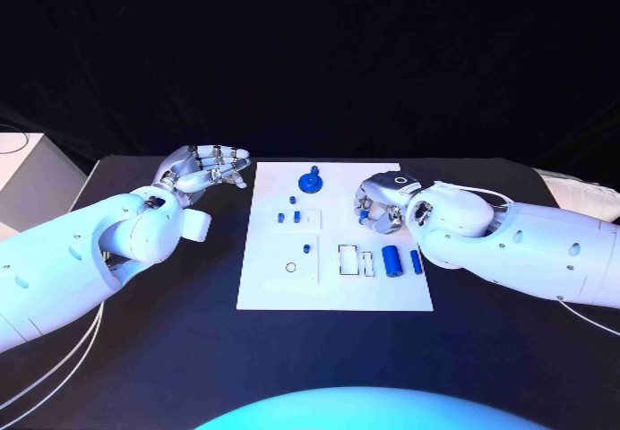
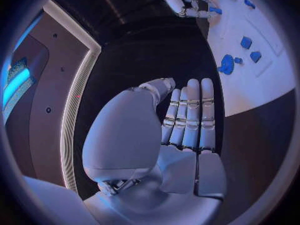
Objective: Assemble the parts on the task board
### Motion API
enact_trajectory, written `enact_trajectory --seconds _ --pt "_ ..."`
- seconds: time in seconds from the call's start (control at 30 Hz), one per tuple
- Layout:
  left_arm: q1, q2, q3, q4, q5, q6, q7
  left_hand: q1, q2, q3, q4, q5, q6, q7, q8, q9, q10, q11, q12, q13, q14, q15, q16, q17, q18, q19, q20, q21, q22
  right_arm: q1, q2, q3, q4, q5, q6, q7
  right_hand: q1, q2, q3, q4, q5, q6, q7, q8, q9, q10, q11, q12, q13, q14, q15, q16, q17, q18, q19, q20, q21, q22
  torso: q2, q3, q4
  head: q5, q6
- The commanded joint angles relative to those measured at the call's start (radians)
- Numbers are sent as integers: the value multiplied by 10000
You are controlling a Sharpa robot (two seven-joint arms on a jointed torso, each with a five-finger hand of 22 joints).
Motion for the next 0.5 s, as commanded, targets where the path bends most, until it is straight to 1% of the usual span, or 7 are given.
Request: enact_trajectory --seconds 0.03,0.13,0.23,0.4,0.5 --pt "-6 18 8 9 53 94 51 59 6 -62 25 37 -77 22 27 -10 -79 -23 -9 -14 -12 29 -45 2 125 -19 65 -60 -16 -6 -34 3 64 -362 -752 -138 268 416 140 -55 -158 61 5 86 60 371 -278 19 156 515 -66 65 28 4 132 -63 91 51 -7 -1 4 1 6" --pt "-7 23 8 -5 53 94 53 59 6 -62 25 37 -77 22 27 -10 -79 -23 -9 -14 -12 29 -45 2 125 -19 65 -60 -16 -9 -112 6 192 -425 -1097 -151 268 421 216 -92 -317 64 0 130 106 429 -288 4 180 518 -75 73 38 2 136 -73 98 64 -11 -2 2 8 8" --pt "-8 28 8 -25 53 93 56 59 6 -62 25 37 -77 22 27 -10 -79 -23 -9 -14 -12 29 -45 2 125 -19 65 -60 -16 -3 -230 26 402 -450 -1364 -148 263 420 244 -104 -376 66 -2 148 125 450 -292 -4 190 523 -77 84 59 -5 144 -77 132 95 -15 2 -8 26 13" --pt "-9 34 8 -60 53 88 59 59 6 -62 25 37 -77 22 27 -10 -79 -23 -9 -14 -12 29 -45 2 125 -19 65 -60 -16 43 -457 113 868 -458 -1658 -160 258 416 258 -109 -411 70 -3 161 138 462 -294 -9 196 527 -79 94 77 -8 147 -79 145 108 -22 -2 -16 52 19" --pt "-9 43 7 -85 53 79 64 59 6 -62 25 37 -77 22 27 -10 -79 -23 -9 -14 -12 29 -45 2 125 -19 65 -60 -16 84 -614 181 1285 -459 -1797 -171 258 415 262 -112 -421 71 -4 164 141 465 -294 -11 197 528 -80 96 80 -10 150 -79 158 119 -23 -7 -23 78 22"
